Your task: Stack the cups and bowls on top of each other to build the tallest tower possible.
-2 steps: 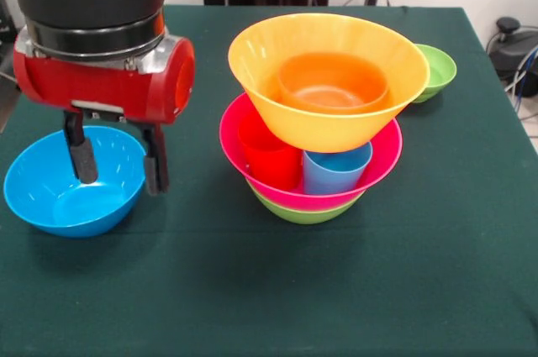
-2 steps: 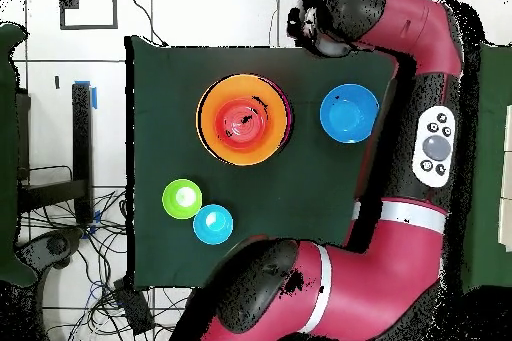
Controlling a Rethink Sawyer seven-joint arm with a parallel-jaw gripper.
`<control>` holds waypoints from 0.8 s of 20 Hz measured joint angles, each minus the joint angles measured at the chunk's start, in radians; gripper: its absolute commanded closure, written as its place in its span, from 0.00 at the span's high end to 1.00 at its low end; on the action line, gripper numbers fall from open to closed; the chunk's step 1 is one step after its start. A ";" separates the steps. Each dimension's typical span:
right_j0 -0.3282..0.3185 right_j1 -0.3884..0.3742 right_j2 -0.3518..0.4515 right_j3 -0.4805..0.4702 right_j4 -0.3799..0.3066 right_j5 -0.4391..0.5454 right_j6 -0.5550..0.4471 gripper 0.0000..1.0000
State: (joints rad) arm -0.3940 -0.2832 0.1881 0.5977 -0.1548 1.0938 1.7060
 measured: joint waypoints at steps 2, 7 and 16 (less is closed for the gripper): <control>-0.002 0.006 0.000 0.004 0.000 -0.019 0.000 1.00; -0.005 0.021 -0.002 0.035 -0.002 -0.077 0.000 1.00; -0.024 0.023 -0.009 0.135 -0.008 -0.120 0.000 1.00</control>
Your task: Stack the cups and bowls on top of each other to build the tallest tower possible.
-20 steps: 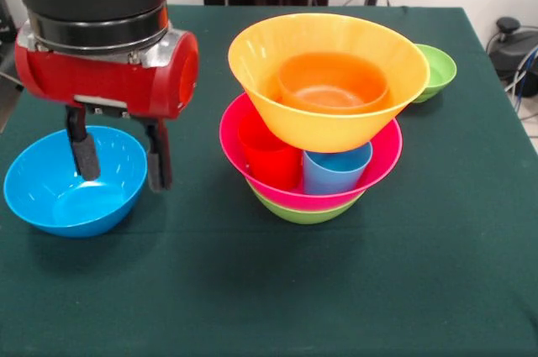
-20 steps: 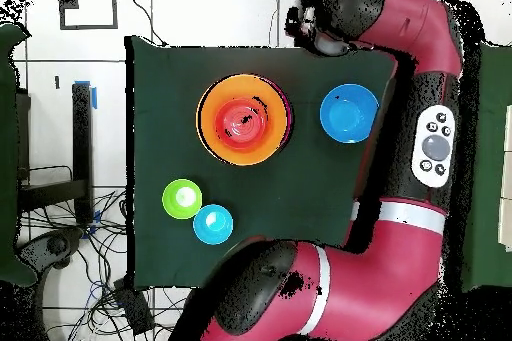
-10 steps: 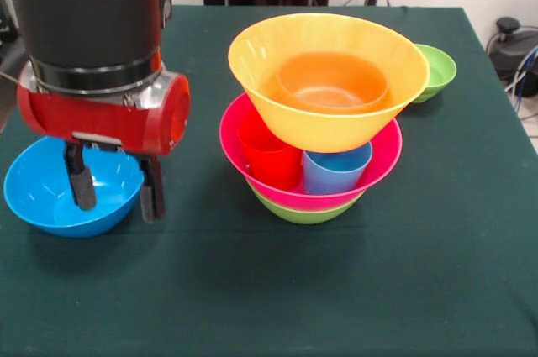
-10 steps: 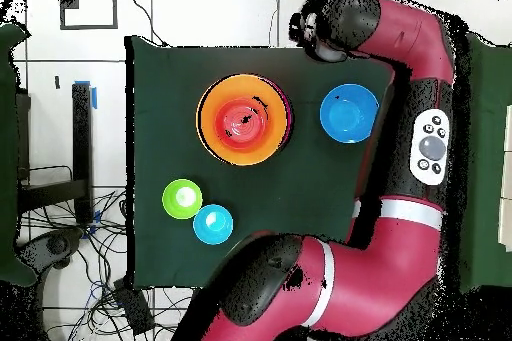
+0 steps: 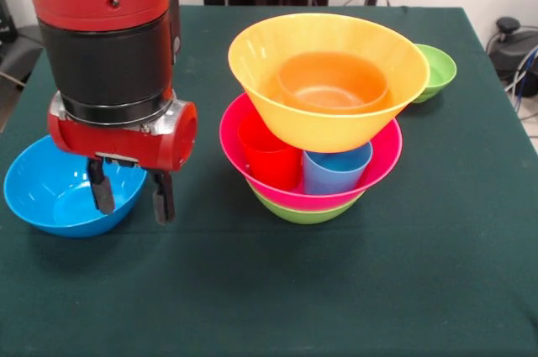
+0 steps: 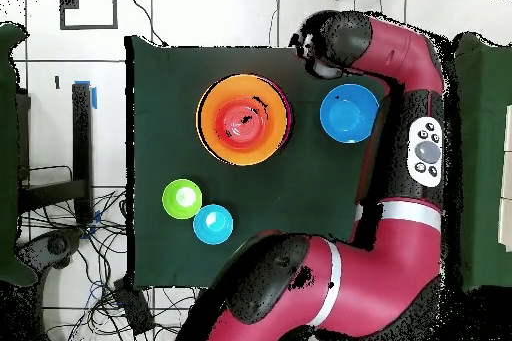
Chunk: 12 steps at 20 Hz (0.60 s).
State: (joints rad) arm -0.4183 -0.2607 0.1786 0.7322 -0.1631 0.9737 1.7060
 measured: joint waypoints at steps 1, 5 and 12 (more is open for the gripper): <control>-0.003 0.001 -0.002 0.004 -0.001 0.000 0.000 1.00; -0.010 0.002 -0.017 0.008 -0.014 0.000 0.000 1.00; -0.011 0.029 -0.043 -0.039 -0.044 0.004 0.000 1.00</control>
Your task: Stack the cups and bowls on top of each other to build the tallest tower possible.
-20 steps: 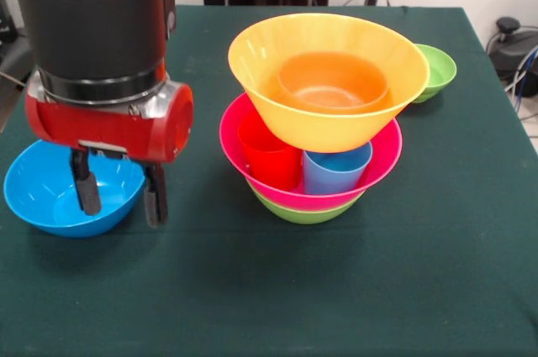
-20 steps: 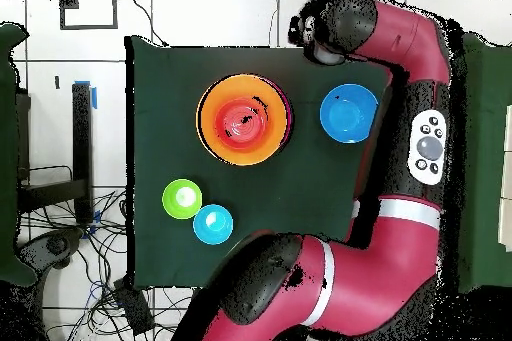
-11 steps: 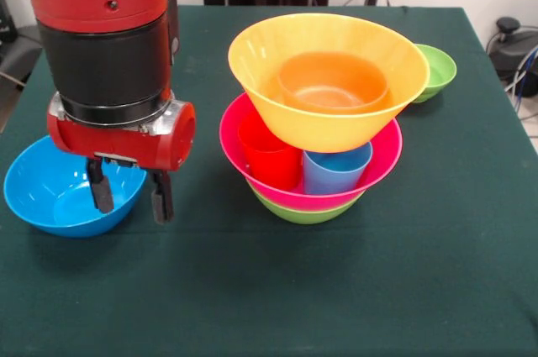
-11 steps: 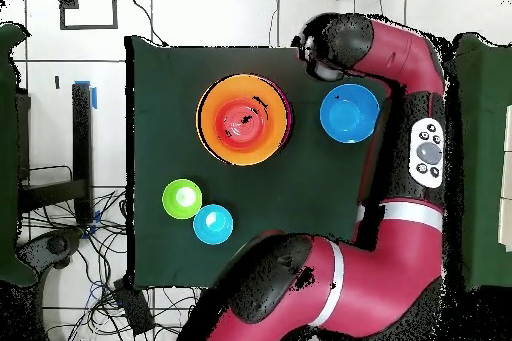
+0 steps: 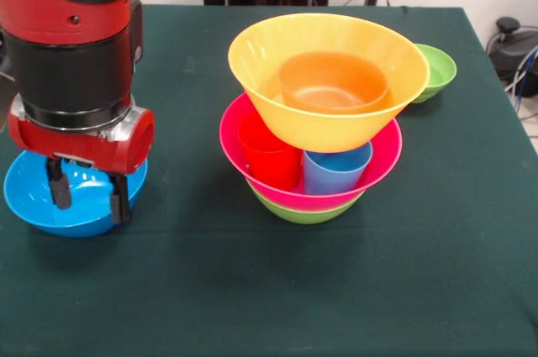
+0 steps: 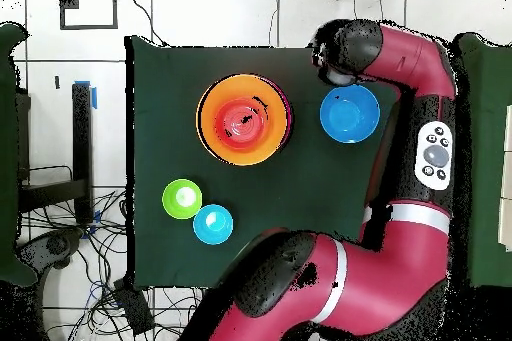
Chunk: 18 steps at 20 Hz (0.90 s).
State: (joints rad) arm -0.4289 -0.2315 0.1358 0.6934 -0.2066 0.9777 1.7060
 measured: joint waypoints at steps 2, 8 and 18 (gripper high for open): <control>0.000 0.021 0.000 -0.026 0.000 0.004 0.000 1.00; 0.000 0.072 0.000 -0.064 0.000 0.003 0.000 1.00; 0.001 0.140 -0.003 -0.091 0.000 0.018 0.000 1.00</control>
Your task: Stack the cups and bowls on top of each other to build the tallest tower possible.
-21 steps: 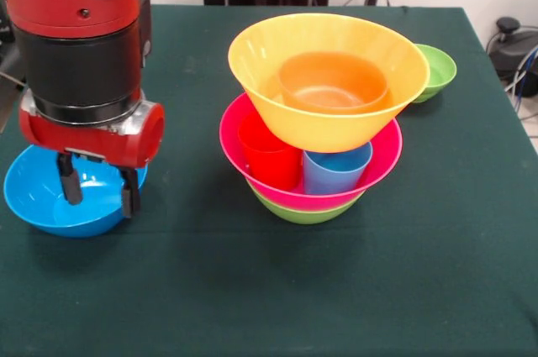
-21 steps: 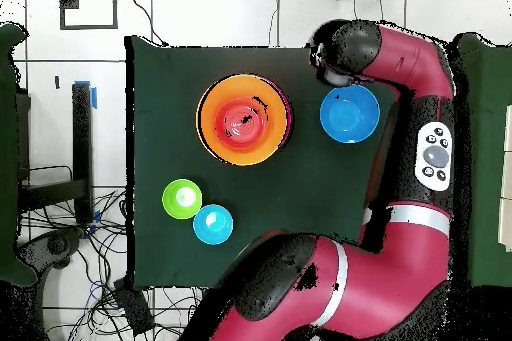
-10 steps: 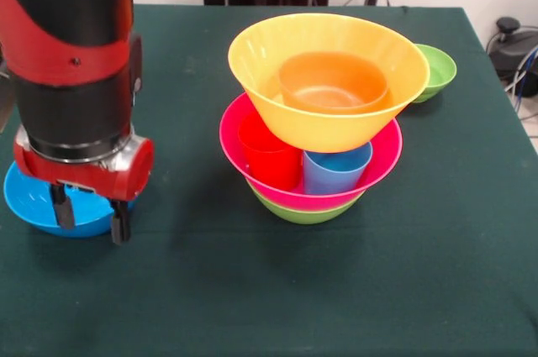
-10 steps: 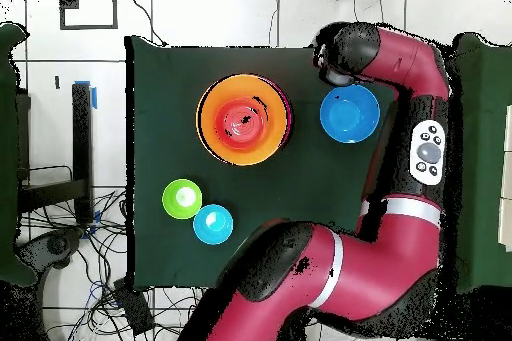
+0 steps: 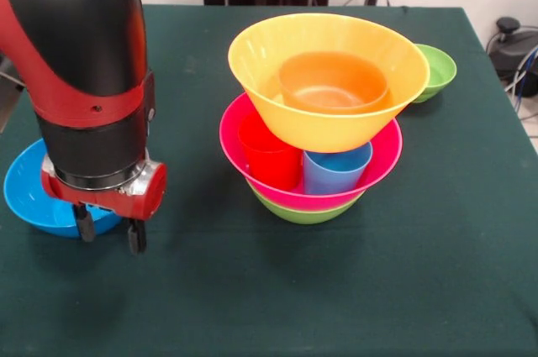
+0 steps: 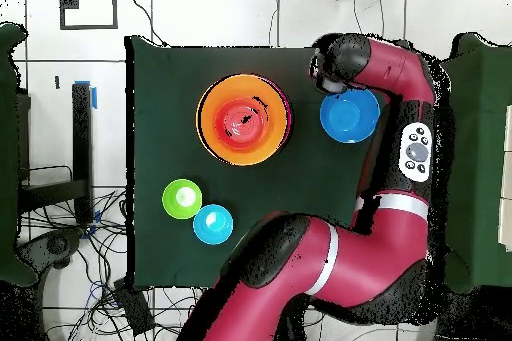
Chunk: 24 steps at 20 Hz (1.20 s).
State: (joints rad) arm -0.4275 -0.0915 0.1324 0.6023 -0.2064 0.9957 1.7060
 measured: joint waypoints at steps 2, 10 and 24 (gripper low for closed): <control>0.000 0.002 -0.002 0.000 0.000 0.007 0.000 1.00; -0.001 -0.007 -0.012 0.000 0.000 0.008 0.000 1.00; -0.003 -0.083 -0.045 0.065 0.004 0.008 0.000 1.00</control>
State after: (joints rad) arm -0.4302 -0.1743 0.0877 0.6669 -0.2021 1.0042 1.7060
